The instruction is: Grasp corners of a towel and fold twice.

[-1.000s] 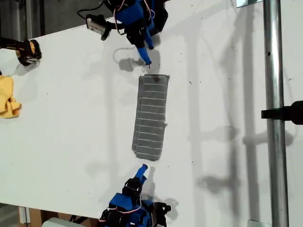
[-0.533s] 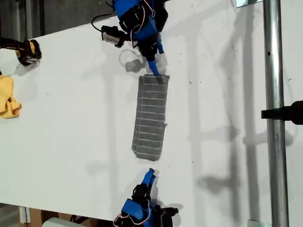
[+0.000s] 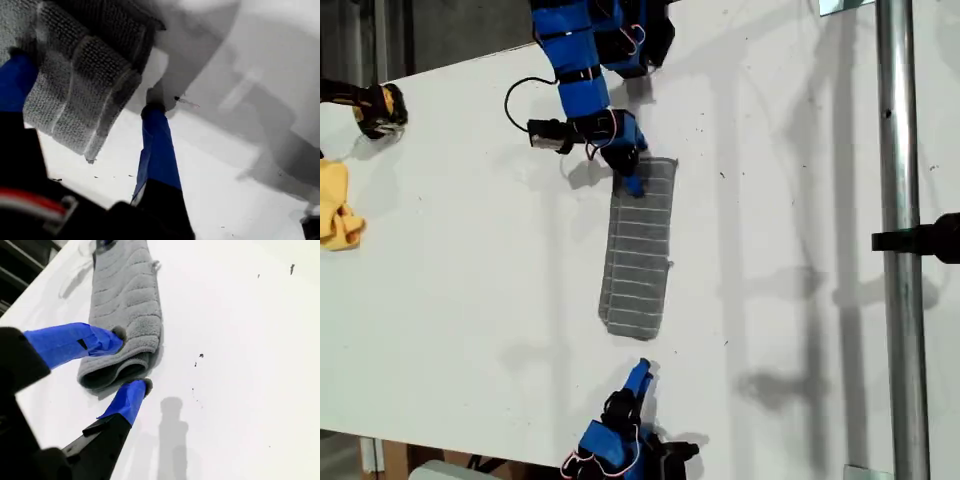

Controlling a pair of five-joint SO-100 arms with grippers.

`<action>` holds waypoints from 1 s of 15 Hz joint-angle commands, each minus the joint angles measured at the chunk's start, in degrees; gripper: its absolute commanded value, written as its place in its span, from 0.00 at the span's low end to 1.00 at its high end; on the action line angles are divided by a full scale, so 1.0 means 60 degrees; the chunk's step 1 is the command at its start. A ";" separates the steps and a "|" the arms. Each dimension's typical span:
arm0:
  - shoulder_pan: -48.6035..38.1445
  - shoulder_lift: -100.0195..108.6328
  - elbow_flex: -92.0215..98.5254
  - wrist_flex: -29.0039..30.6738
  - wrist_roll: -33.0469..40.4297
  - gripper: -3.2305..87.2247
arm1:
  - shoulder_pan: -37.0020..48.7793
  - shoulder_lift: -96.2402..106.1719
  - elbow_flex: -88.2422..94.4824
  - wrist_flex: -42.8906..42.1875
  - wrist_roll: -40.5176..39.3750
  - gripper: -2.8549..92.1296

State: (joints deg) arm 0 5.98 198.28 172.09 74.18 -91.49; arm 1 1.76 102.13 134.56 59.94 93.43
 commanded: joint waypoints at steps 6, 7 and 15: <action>0.0117 0.0073 -0.0132 0.0059 -0.0117 0.20 | 0.0044 -0.1274 -0.1626 -0.1655 -0.0454 0.36; 0.0117 0.0073 -0.0146 0.0059 -0.0132 0.20 | 0.0132 -0.1523 -0.1890 -0.1846 -0.0615 0.35; 0.0264 0.0073 -0.0205 0.0117 -0.0234 0.20 | 0.0645 0.3428 0.0601 -0.0952 -0.0513 0.03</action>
State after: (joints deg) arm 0 6.86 198.28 172.09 74.53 -92.29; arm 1 5.27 110.92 136.23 49.04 89.47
